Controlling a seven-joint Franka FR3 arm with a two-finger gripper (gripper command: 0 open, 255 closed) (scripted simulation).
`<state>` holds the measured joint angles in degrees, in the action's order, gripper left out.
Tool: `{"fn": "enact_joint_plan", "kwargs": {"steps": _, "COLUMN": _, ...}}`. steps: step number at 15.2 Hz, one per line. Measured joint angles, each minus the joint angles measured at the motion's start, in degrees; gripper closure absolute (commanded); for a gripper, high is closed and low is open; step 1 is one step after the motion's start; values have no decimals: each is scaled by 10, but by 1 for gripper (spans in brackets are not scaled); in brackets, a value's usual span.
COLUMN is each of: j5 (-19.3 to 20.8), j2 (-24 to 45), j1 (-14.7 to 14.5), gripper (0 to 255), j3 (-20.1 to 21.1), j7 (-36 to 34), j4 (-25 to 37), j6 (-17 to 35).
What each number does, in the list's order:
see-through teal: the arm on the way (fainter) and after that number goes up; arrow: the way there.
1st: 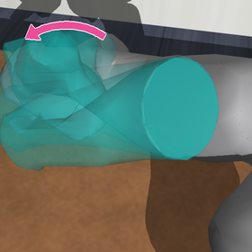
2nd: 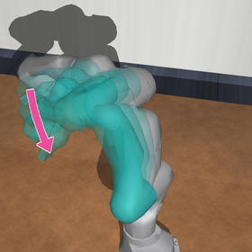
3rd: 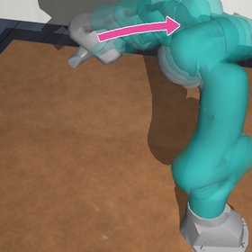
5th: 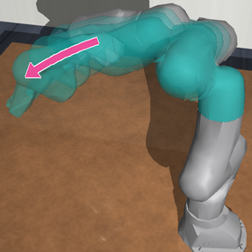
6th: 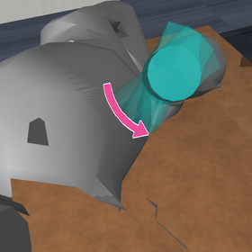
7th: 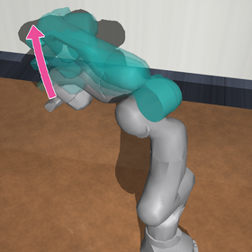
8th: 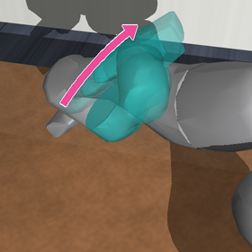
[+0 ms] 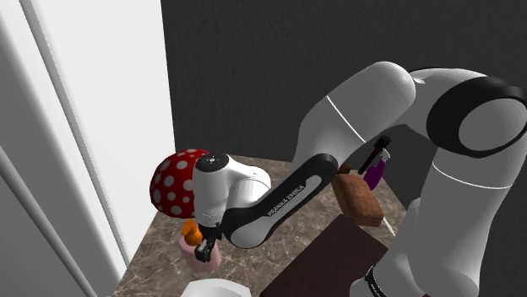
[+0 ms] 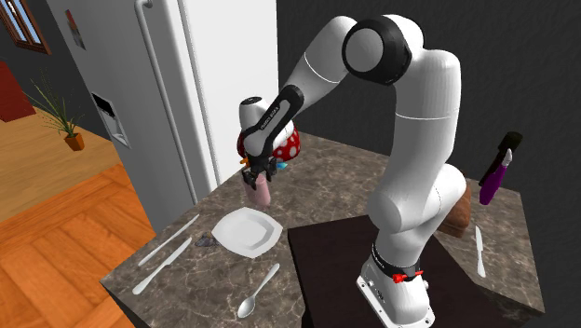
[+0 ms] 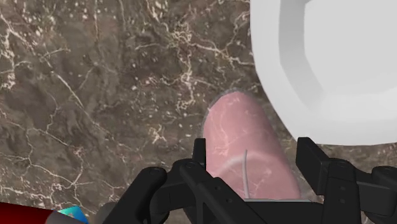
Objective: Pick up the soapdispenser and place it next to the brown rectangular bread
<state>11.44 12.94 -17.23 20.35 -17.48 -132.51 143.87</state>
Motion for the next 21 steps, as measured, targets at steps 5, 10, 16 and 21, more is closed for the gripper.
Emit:
{"fn": "enact_joint_plan", "kwargs": {"steps": 5, "j5": -26, "j2": -36, "j1": 6, "gripper": 255, "j3": 9, "j7": 20, "j4": 4, "j6": -36}}
{"fn": "enact_joint_plan", "kwargs": {"steps": 10, "j5": -46, "j2": -64, "j1": 10, "gripper": 255, "j3": 14, "j7": 35, "j4": 12, "j6": -70}}
{"fn": "enact_joint_plan", "kwargs": {"steps": 16, "j5": -68, "j2": -99, "j1": 13, "gripper": 255, "j3": 17, "j7": 53, "j4": 25, "j6": -114}}
{"fn": "enact_joint_plan", "kwargs": {"steps": 21, "j5": -83, "j2": -124, "j1": 13, "gripper": 255, "j3": 18, "j7": 63, "j4": 41, "j6": -152}}
